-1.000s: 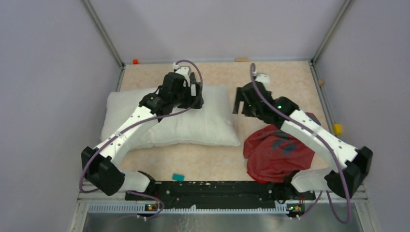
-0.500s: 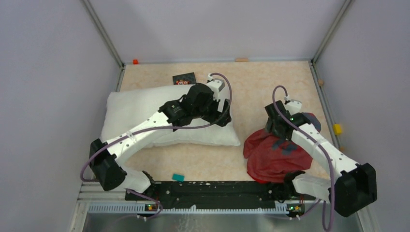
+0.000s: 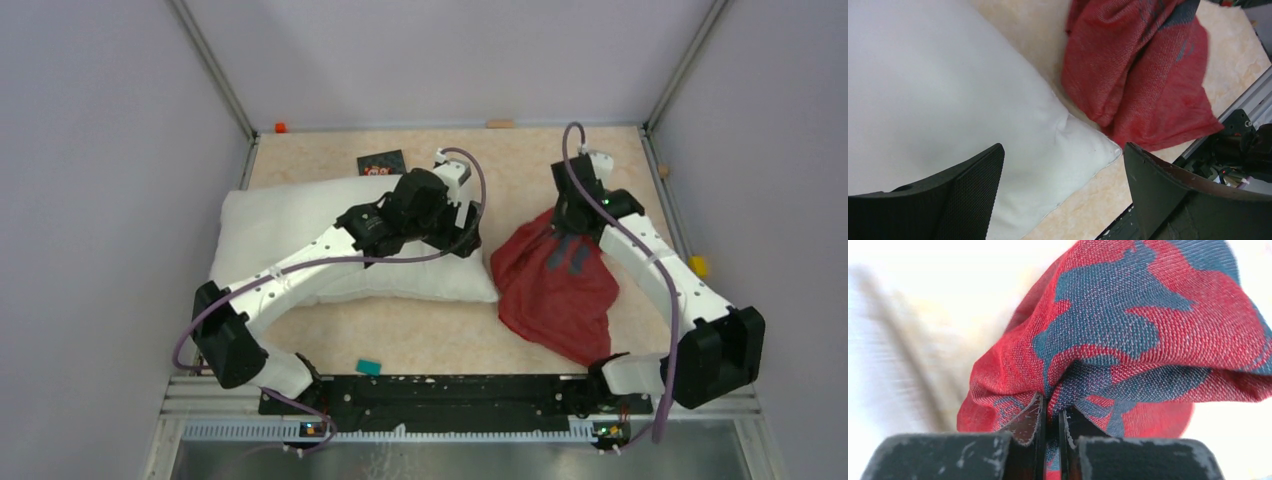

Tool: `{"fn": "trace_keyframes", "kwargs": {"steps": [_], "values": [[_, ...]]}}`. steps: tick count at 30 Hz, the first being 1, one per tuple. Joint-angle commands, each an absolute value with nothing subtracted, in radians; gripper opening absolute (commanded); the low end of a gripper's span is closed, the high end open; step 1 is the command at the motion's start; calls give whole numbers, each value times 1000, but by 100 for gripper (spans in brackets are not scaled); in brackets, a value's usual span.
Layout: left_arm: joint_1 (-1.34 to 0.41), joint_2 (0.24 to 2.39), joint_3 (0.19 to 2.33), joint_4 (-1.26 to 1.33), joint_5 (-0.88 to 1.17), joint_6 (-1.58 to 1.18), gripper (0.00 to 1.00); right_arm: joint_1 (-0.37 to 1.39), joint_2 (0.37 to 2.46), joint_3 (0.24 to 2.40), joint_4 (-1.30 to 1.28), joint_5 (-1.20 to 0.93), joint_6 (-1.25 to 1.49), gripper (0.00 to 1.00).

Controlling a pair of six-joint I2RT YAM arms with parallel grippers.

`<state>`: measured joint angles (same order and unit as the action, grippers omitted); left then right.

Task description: Put the pillow into the pillowcase

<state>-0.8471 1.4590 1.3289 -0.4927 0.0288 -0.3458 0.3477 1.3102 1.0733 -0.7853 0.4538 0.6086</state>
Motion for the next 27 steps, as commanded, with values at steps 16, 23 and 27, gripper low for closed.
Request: {"fn": "trace_keyframes", "kwargs": {"steps": [16,23,27], "values": [[-845,1547,1696,-458,-108,-258,93,428,1325,1905,-786,83,329,0],[-845,1532,1743,-478,-152,-261,21,428,1434,1981,-815,38,333,0],[-777,1509,1787,-566,-308,-256,0,436,1491,1962,-840,43,350,2]]}}
